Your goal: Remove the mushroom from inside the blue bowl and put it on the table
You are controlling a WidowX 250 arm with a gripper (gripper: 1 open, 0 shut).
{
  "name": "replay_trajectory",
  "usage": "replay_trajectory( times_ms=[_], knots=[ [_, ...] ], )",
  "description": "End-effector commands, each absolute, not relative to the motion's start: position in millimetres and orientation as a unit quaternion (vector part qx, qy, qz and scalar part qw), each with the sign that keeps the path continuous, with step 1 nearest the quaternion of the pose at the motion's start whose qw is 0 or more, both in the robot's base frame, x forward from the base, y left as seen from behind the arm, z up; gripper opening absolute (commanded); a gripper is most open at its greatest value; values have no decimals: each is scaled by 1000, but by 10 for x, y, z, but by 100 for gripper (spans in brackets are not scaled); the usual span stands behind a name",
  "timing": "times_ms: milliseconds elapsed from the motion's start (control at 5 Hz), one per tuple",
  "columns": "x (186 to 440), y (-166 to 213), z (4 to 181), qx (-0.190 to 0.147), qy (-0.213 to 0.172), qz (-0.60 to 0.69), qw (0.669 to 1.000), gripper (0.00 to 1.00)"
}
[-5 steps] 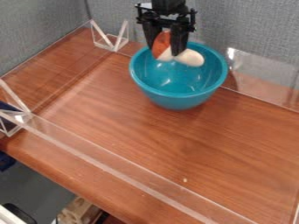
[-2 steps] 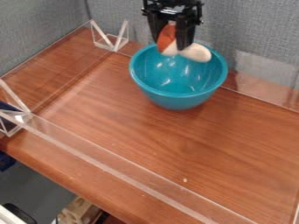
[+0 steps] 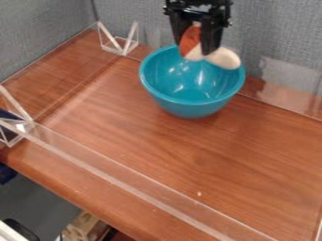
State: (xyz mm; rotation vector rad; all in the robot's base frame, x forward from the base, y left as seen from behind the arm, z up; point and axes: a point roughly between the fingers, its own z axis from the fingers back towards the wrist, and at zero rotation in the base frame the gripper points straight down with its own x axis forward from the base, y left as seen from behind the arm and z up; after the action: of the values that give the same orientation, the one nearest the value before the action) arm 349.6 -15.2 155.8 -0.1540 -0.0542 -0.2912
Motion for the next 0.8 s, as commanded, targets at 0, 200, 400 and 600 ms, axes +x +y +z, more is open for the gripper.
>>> replay_trajectory(
  times_ms=[0,200,400,600],
  knots=[
    [3422,-253,1849,-71,-66,-169,981,0],
    [3363,-333,1835,-72,-60,-184,979,0],
    [3293,-441,1808,-74,-51,-202,975,0],
    [3214,-592,1754,-78,-43,-226,970,0]
  ],
)
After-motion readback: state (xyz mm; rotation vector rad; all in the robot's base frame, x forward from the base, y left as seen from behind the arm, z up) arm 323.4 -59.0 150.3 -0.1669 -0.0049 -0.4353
